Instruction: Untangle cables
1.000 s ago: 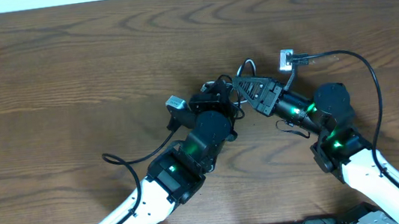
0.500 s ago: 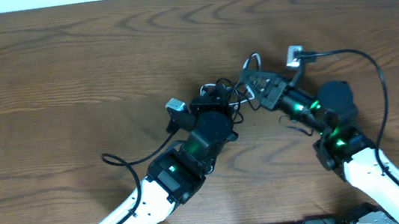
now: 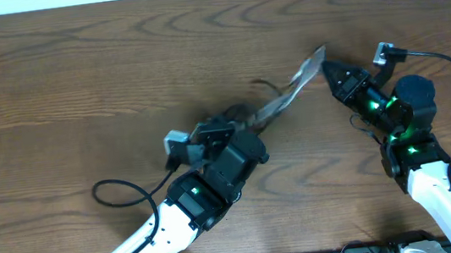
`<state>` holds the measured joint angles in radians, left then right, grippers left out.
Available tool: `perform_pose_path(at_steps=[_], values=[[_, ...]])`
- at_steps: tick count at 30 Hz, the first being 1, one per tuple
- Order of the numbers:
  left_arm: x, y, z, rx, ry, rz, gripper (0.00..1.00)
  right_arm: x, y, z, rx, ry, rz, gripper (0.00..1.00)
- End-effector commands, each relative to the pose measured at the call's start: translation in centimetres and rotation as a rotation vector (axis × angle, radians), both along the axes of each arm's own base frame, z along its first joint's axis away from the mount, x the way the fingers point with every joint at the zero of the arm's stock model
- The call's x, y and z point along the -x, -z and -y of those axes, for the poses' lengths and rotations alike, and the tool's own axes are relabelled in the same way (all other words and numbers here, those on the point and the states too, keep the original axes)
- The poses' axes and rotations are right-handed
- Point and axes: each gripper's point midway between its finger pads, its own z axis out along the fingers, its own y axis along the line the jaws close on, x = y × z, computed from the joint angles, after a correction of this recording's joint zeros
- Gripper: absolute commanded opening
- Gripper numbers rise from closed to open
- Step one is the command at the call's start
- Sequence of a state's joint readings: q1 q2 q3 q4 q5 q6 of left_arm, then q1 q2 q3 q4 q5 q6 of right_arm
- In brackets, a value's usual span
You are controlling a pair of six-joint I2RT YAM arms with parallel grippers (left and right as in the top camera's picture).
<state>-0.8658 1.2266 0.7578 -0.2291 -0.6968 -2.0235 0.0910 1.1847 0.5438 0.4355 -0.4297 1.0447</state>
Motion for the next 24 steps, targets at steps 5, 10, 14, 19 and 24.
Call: perform_pose_path(at_steps=[5, 10, 14, 19, 24], values=[[1.5, -1.3, -8.3, -0.354, -0.263, 0.051, 0.08, -0.6, -0.3, 1.2, 0.000, 0.049, 0.002, 0.01], [1.7, -0.8, -9.3, -0.388, -0.270, 0.013, 0.08, -0.6, -0.3, 1.1, -0.004, 0.049, -0.002, 0.01], [1.8, 0.1, -8.5, -0.350, -0.230, -0.031, 0.08, -0.6, -0.1, 1.1, -0.012, 0.050, -0.014, 0.01], [1.3, 0.3, -7.2, -0.274, -0.204, -0.028, 0.08, -0.4, 0.4, 0.8, -0.037, 0.049, -0.050, 0.05], [-0.5, -0.7, -3.2, -0.035, -0.129, 0.033, 0.08, 0.0, 0.3, -0.5, -0.074, 0.017, -0.071, 0.19]])
